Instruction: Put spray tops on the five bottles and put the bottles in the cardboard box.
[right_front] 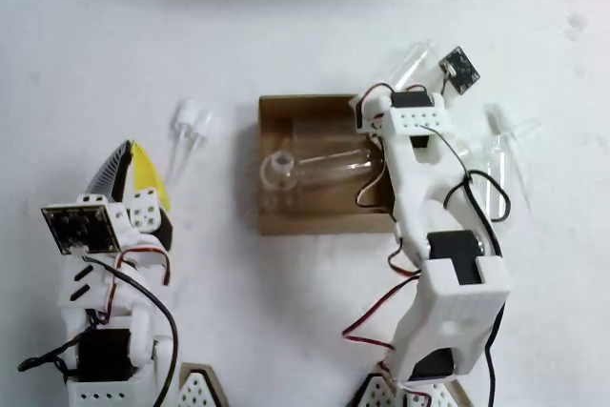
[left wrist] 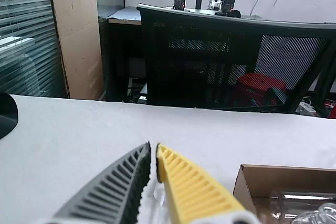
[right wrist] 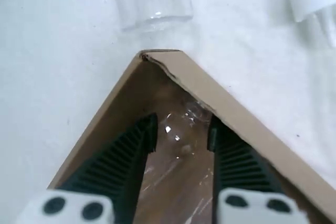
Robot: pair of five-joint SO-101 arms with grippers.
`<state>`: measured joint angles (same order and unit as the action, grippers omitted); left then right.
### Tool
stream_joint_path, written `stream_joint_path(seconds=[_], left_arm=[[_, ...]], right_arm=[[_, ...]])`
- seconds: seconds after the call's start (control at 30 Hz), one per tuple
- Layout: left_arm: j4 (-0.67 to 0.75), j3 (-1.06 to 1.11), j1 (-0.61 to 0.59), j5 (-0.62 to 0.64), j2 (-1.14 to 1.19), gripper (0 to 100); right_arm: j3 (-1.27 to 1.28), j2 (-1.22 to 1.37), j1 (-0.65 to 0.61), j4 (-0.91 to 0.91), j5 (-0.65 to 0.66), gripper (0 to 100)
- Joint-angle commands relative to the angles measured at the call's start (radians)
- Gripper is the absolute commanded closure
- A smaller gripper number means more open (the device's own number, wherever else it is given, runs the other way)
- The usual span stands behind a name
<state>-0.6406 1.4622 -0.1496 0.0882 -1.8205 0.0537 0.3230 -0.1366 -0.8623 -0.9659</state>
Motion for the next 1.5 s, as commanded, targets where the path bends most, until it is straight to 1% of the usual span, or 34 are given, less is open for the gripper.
stream_joint_path(seconds=[0.0, 0.17, 0.3, 0.33, 0.5, 0.57, 0.67, 0.8, 0.97, 1.1, 1.17, 1.33, 1.47], left_arm=[[0.034, 0.000, -0.005, 0.017, -0.007, 98], [0.034, 0.000, -0.005, 0.017, -0.007, 98], [0.034, 0.002, -0.005, 0.017, -0.007, 98], [0.034, 0.002, -0.005, 0.017, -0.007, 98], [0.034, 0.002, -0.005, 0.017, -0.007, 98], [0.034, 0.002, -0.005, 0.017, -0.007, 98], [0.034, 0.002, -0.005, 0.017, -0.007, 98], [0.034, 0.002, -0.005, 0.017, -0.007, 98], [0.034, 0.002, -0.005, 0.017, -0.007, 98], [0.034, 0.002, -0.005, 0.017, -0.007, 98], [0.034, 0.002, -0.005, 0.017, -0.007, 98], [0.034, 0.002, -0.005, 0.017, -0.007, 98], [0.034, 0.002, -0.005, 0.017, -0.007, 98]], right_arm=[[-0.018, 0.048, 0.012, 0.027, -0.002, 85.4], [-0.072, 0.108, 0.012, 0.013, 0.002, 86.7], [-0.110, 0.101, -0.005, -0.045, 0.003, 95.7], [-0.115, 0.101, -0.008, -0.051, 0.003, 96.7], [-0.118, 0.101, -0.028, -0.061, 0.003, 92.0], [-0.120, 0.101, -0.030, -0.058, 0.012, 95.0], [-0.133, 0.099, -0.031, -0.054, 0.120, 98.5], [-0.190, 0.059, -0.031, -0.076, 0.189, 98.2], [-0.216, -0.028, -0.031, -0.074, 0.330, 98.2], [-0.216, -0.111, -0.051, -0.068, 0.413, 98.2], [-0.218, -0.151, -0.074, -0.065, 0.476, 98.2], [-0.212, -0.249, -0.145, -0.015, 0.701, 98.2], [-0.210, -0.294, -0.186, 0.054, 0.789, 98.2]])
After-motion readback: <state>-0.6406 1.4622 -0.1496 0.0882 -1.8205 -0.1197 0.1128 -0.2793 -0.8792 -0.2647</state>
